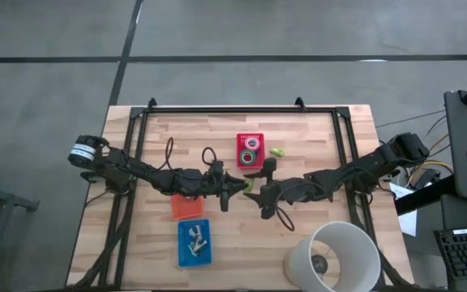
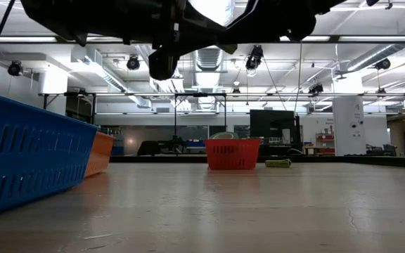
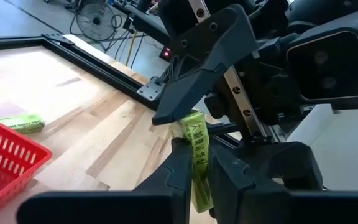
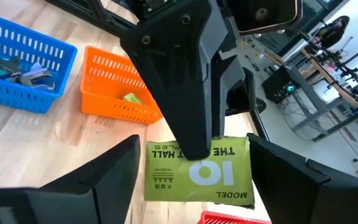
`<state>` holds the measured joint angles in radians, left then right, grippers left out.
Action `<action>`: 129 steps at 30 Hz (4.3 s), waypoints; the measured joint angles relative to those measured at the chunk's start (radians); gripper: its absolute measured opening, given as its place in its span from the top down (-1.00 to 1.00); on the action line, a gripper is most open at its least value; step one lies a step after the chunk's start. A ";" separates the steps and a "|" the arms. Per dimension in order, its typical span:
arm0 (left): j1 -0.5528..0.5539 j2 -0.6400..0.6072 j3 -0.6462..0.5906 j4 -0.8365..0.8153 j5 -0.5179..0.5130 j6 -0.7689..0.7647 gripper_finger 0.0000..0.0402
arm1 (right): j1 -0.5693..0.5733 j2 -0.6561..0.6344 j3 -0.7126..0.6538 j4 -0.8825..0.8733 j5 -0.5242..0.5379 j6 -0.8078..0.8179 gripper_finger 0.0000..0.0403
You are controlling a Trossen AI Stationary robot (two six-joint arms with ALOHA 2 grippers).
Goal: Pick and place Stapler, Stapler remover, tape
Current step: Put the bottom green staple box into the orange bin, then put the green staple box into the orange bin
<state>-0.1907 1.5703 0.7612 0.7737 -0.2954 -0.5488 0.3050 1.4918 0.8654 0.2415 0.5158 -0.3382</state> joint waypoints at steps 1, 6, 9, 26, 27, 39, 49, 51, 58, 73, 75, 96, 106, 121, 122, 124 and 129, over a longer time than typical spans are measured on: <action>0.000 0.000 -0.002 0.000 -0.001 0.000 0.83 | 0.001 0.000 0.000 -0.001 0.000 0.000 -0.42; 0.002 0.000 -0.013 -0.008 -0.002 0.000 0.80 | 0.005 -0.003 0.000 -0.004 0.005 0.000 -0.49; 0.002 0.000 -0.014 -0.016 0.000 -0.001 0.78 | 0.013 -0.007 0.000 -0.012 0.008 -0.001 -0.51; -0.001 -0.302 -0.010 -0.853 0.024 0.019 0.79 | 0.038 -0.085 0.000 -0.251 0.011 0.203 -0.47; -0.003 -0.330 -0.010 -0.916 0.030 0.009 0.80 | 0.037 -0.084 0.000 -0.263 0.011 0.211 -0.47; -0.030 -0.496 -0.029 -1.378 0.228 -0.184 0.77 | 0.031 -0.074 -0.008 -0.269 0.011 0.236 -0.40; -0.046 -0.382 -0.130 -1.261 0.360 -0.208 0.78 | 0.028 -0.074 -0.008 -0.269 0.011 0.235 -0.37; -0.045 -0.353 -0.130 -1.252 0.357 -0.208 0.75 | 0.028 -0.074 -0.009 -0.270 0.011 0.235 -0.38; -0.045 -0.274 -0.130 -1.236 0.367 -0.209 0.67 | 0.015 -0.074 -0.024 -0.270 0.010 0.259 -0.36; -0.044 -0.374 -0.117 -1.238 0.358 -0.186 0.03 | -0.067 -0.074 -0.111 -0.268 0.010 0.365 -0.38; -0.045 -0.403 -0.117 -1.238 0.351 -0.184 -0.06 | -0.075 -0.074 -0.119 -0.269 0.010 0.365 -0.41; -0.055 -0.528 -0.125 -0.685 0.136 0.104 -0.14 | -0.295 -0.076 -0.275 -0.287 -0.033 0.496 -0.44; -0.056 -0.391 -0.128 -0.324 0.139 0.332 -0.14 | -0.454 -0.078 -0.390 -0.197 -0.123 0.463 -0.43; -0.057 -0.332 -0.122 -0.262 0.163 0.337 -0.14 | -0.744 -0.076 -0.402 -0.109 -0.415 0.304 -0.37; -0.058 -0.332 -0.122 -0.262 0.164 0.337 -0.14 | -0.760 -0.076 -0.404 -0.109 -0.429 0.303 -0.37; -0.059 -0.332 -0.122 -0.266 0.165 0.337 -0.14 | -0.787 -0.069 -0.408 -0.103 -0.465 0.297 -0.35; -0.059 -0.332 -0.123 -0.252 0.166 0.341 -0.14 | -0.807 -0.013 -0.412 -0.065 -0.544 0.290 -0.32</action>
<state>-0.2497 1.2381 0.6384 0.5213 -0.1295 -0.2073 -0.5022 1.4790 0.4534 0.1766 -0.0282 -0.0482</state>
